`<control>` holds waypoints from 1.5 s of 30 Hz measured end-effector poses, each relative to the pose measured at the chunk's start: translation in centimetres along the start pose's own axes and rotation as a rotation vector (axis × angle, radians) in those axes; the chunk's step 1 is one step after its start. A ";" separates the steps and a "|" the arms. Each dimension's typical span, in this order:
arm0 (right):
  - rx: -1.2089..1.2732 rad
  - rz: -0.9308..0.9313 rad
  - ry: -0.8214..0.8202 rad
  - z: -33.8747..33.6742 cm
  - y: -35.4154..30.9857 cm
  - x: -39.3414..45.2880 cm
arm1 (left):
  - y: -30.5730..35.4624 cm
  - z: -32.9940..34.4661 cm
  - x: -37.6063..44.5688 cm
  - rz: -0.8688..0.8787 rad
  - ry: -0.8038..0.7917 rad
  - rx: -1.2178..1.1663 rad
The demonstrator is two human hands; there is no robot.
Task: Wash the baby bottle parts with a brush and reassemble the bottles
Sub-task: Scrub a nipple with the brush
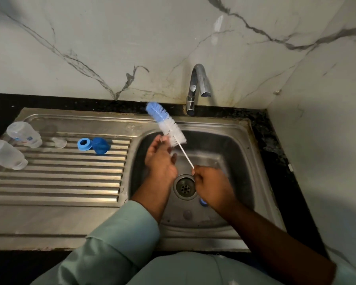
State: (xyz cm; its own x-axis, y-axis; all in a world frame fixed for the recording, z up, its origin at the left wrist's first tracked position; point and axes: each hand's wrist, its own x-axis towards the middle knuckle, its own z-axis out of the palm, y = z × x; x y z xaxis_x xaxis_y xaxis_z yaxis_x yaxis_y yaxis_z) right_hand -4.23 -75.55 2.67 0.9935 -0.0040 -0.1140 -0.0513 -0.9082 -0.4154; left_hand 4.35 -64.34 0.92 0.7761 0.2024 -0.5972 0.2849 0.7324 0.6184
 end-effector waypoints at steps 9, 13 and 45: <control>-0.071 -0.009 0.004 0.5 0.5 -0.3 | 0.1 -0.1 0.1 -0.005 0.015 0.000; -0.182 -0.015 0.033 0.3 0.6 1.0 | 0.4 0.1 0.1 -0.047 0.047 -0.028; -0.382 -0.061 -0.031 -0.8 2.8 -0.6 | -0.5 -0.7 -0.4 0.065 0.035 0.212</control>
State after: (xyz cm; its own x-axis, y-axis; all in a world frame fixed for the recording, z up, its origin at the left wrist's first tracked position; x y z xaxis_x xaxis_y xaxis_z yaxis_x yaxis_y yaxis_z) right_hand -4.86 -78.43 2.27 0.9897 0.0620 -0.1290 0.0550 -0.9968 -0.0572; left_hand 3.50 -64.34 0.46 0.7779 0.2699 -0.5674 0.3495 0.5646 0.7477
